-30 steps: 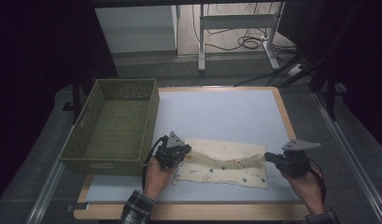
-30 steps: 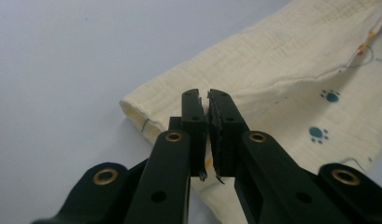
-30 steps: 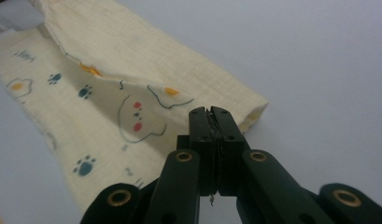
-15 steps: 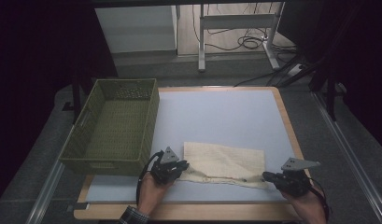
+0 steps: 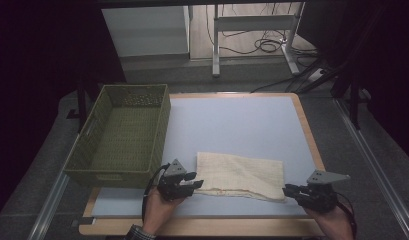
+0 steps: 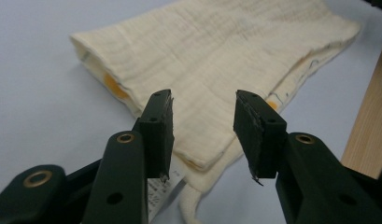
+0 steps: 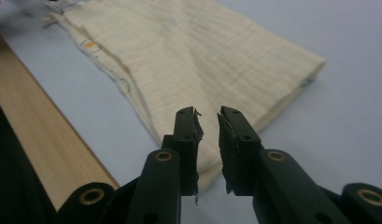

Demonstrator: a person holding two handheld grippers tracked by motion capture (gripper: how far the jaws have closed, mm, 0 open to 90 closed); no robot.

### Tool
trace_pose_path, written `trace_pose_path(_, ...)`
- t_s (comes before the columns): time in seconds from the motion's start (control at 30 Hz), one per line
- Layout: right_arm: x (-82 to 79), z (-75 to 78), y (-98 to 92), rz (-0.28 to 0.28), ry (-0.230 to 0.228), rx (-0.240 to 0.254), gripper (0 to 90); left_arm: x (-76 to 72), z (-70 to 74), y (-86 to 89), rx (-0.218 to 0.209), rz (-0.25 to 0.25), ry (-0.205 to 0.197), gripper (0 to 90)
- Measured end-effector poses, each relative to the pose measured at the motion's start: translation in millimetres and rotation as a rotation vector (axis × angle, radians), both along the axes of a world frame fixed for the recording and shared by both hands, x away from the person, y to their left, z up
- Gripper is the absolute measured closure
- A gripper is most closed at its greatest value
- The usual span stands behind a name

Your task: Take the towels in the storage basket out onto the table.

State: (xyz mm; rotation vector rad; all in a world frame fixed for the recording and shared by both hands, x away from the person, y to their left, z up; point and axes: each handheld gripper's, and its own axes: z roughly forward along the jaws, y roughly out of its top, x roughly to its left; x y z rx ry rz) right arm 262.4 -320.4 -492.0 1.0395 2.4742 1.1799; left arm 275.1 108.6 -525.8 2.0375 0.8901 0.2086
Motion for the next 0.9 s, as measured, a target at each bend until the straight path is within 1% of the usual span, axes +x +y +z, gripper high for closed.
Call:
trace_pose_path(0.07, -2.2, -6.5, 4.8, 0.019, 0.009, -0.007, 72.8, 1.2, -6.9, -3.6, 0.034, 0.001, 0.006, 57.4)
trace_pose_path(0.1, -3.3, -12.0, 7.0, 0.023, 0.015, -0.012, 70.7, 2.3, -10.6, -5.4, 0.063, 0.004, 0.006, 57.7)
trace_pose_path(0.13, -3.3, -12.0, 7.0, 0.023, 0.015, -0.012, 70.7, 2.3, -10.6, -5.4, 0.063, 0.004, 0.006, 58.2)
trace_pose_path(0.17, -3.4, -14.6, 7.7, 0.025, 0.018, -0.016, 70.0, 2.8, -12.6, -6.2, 0.079, -0.002, 0.007, 58.2)
trace_pose_path(0.2, -3.3, -18.6, 8.9, 0.024, 0.017, -0.03, 70.0, 2.7, -13.7, -7.2, 0.09, -0.001, 0.003, 60.3)
trace_pose_path(0.23, -2.8, -24.2, 11.1, 0.024, 0.015, -0.056, 73.4, 1.9, -13.7, -8.6, 0.115, 0.002, -0.013, 69.2)
trace_pose_path(0.27, -2.8, -24.2, 11.1, 0.024, 0.015, -0.056, 73.4, 1.9, -13.7, -8.6, 0.115, 0.002, -0.013, 73.7)
trace_pose_path(0.3, -3.0, -25.6, 11.8, 0.023, 0.008, -0.066, 78.2, 1.8, -13.0, -9.6, 0.131, 0.004, -0.02, 73.7)
trace_pose_path(0.33, -4.0, -25.6, 13.8, 0.024, -0.018, -0.094, 86.4, 1.4, -12.3, -11.2, 0.141, -0.009, -0.018, 84.8)
trace_pose_path(0.37, -4.0, -25.6, 13.8, 0.024, -0.018, -0.094, 86.4, 1.4, -12.3, -11.2, 0.141, -0.009, -0.018, 88.2)
trace_pose_path(0.47, -4.7, -23.3, 15.3, 0.026, -0.024, -0.109, 88.1, -0.3, -11.9, -12.8, 0.147, -0.013, -0.028, 90.0)
trace_pose_path(0.5, -5.9, -20.7, 15.3, 0.024, -0.034, -0.109, 88.2, -1.5, -9.2, -10.7, 0.125, -0.011, -0.033, 90.0)
trace_pose_path(0.57, -7.1, -16.1, 13.8, 0.023, -0.047, -0.104, 88.1, -2.1, -7.0, -9.3, 0.118, -0.007, -0.036, 90.0)
trace_pose_path(0.6, -7.9, -12.9, 12.8, 0.019, -0.052, -0.097, 88.1, -3.5, -2.1, -5.7, 0.106, 0.001, -0.045, 90.0)
trace_pose_path(0.63, -8.8, -9.8, 11.7, 0.016, -0.058, -0.092, 88.1, -4.4, 0.3, -3.6, 0.098, 0.004, -0.049, 90.0)
trace_pose_path(0.67, -9.7, -6.6, 10.8, 0.014, -0.063, -0.089, 88.1, -4.4, 0.3, -3.6, 0.098, 0.004, -0.049, 90.0)
trace_pose_path(0.7, -11.1, -3.0, 10.0, 0.013, -0.069, -0.085, 88.1, -7.2, 4.9, 0.3, 0.085, 0.006, -0.052, 90.0)
trace_pose_path(0.8, -13.7, 1.3, 9.4, 0.015, -0.081, -0.086, 88.1, -10.7, 7.0, 2.9, 0.077, 0.005, -0.051, 90.0)
trace_pose_path(0.87, -16.6, 3.8, 9.5, 0.022, -0.081, -0.081, 88.1, -12.2, 4.0, 2.5, 0.077, -0.025, -0.031, 89.9)
trace_pose_path(0.9, -17.6, 1.9, 10.6, 0.026, -0.078, -0.091, 88.0, -12.4, 1.1, 0.8, 0.077, -0.027, -0.034, 78.8)
